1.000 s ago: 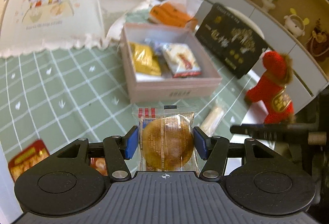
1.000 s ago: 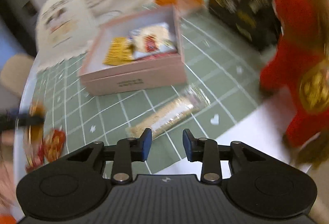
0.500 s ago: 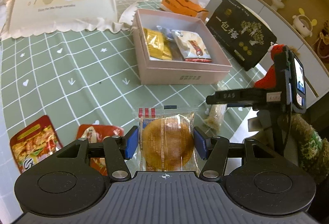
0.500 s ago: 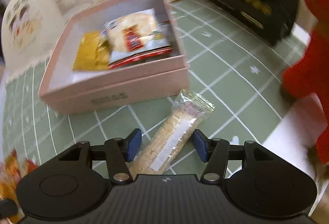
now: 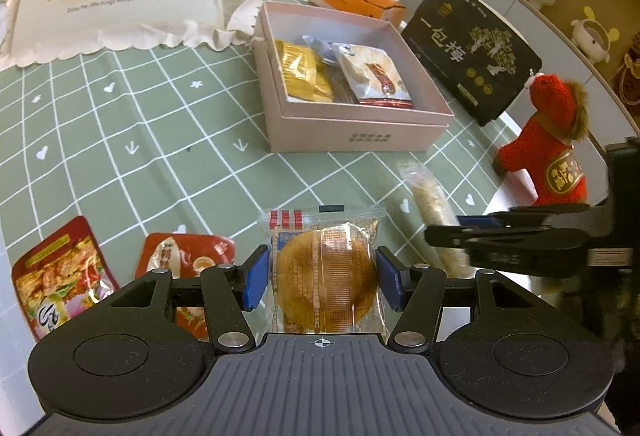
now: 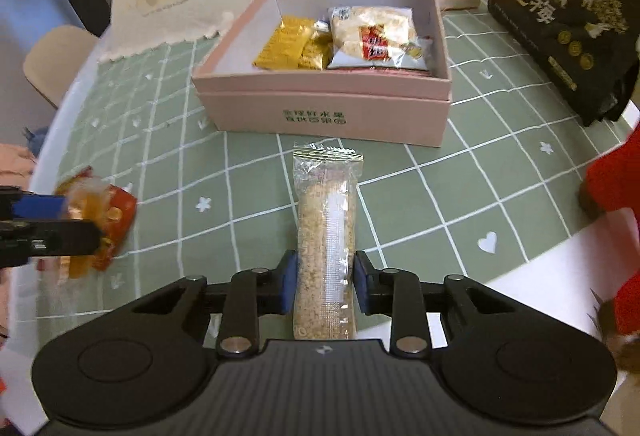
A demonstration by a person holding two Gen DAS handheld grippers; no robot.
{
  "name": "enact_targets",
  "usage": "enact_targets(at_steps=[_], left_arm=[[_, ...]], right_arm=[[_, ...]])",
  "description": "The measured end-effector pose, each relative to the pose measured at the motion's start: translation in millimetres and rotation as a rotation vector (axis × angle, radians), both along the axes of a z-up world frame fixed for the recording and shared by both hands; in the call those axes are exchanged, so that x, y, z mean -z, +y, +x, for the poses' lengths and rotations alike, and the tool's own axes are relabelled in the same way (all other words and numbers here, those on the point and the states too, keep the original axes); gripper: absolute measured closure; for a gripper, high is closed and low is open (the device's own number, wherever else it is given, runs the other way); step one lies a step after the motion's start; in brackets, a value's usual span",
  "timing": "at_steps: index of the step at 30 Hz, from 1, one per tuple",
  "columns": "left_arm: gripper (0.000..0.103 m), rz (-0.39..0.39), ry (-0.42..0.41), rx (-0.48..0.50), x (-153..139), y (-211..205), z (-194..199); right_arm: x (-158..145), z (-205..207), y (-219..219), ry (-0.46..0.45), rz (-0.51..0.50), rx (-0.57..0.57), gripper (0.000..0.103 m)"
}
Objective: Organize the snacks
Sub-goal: 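Carry the cake packet and rice bar over the pink box with both tools, then open both tools to drop the cake packet and rice bar into the box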
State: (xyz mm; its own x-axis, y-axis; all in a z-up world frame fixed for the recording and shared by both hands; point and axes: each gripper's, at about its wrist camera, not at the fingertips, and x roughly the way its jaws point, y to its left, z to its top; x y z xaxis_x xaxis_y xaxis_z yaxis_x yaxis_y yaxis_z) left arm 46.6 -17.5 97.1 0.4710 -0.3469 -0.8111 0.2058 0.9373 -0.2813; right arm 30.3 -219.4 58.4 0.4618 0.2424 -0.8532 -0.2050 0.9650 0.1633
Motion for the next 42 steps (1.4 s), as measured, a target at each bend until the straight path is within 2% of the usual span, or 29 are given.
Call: enact_targets(at_steps=[6,11,14,15,18,20,22,23,26,28,31,34,35,37,42], left_arm=[[0.041,-0.016,-0.057,0.028,-19,-6,18],[0.041,-0.035,-0.236,0.02,-71,-6,57],[0.041,-0.097,-0.32,0.0,-95,-7,92],[0.041,-0.122,-0.313,0.0,-97,-8,106],[0.044,-0.173,-0.191,-0.02,-84,-11,153],[0.044,-0.22,-0.184,-0.041,-81,-8,163],[0.044,-0.312,-0.214,-0.035,-86,-1,160],[0.044,-0.332,-0.235,-0.041,-89,4,156],[0.044,-0.323,-0.29,-0.079,-96,20,137],[0.044,-0.317,-0.297,-0.108,-92,34,121],[0.044,-0.31,-0.262,-0.162,-73,55,100],[0.044,-0.297,-0.181,-0.229,-43,76,80],[0.044,-0.293,-0.156,-0.25,-33,84,75],[0.044,-0.275,-0.115,-0.305,-15,104,55],[0.044,-0.182,-0.091,-0.509,11,161,4]], right_arm=[[-34,-14,-16,-0.07,0.071,0.034,0.074],[-62,-23,-15,-0.151,0.075,0.031,0.074],[-70,-24,-13,-0.179,0.071,0.032,0.074],[-73,-24,-13,-0.184,0.069,0.034,0.074],[-78,-24,-8,-0.202,0.056,0.034,0.074],[-80,-25,-7,-0.222,0.046,0.033,0.074],[-81,-27,-9,-0.223,0.048,0.041,0.074],[-80,-25,-11,-0.215,0.053,0.051,0.074],[-79,-13,-17,-0.197,0.069,0.078,0.074],[-85,-2,-19,-0.211,0.081,0.086,0.074],[-101,30,-14,-0.266,0.115,0.076,0.074],[-109,74,-4,-0.305,0.164,0.078,0.072],[-107,90,0,-0.293,0.172,0.073,0.072],[-98,112,10,-0.249,0.118,0.093,0.072],[-74,96,32,-0.245,0.072,0.031,0.067]])
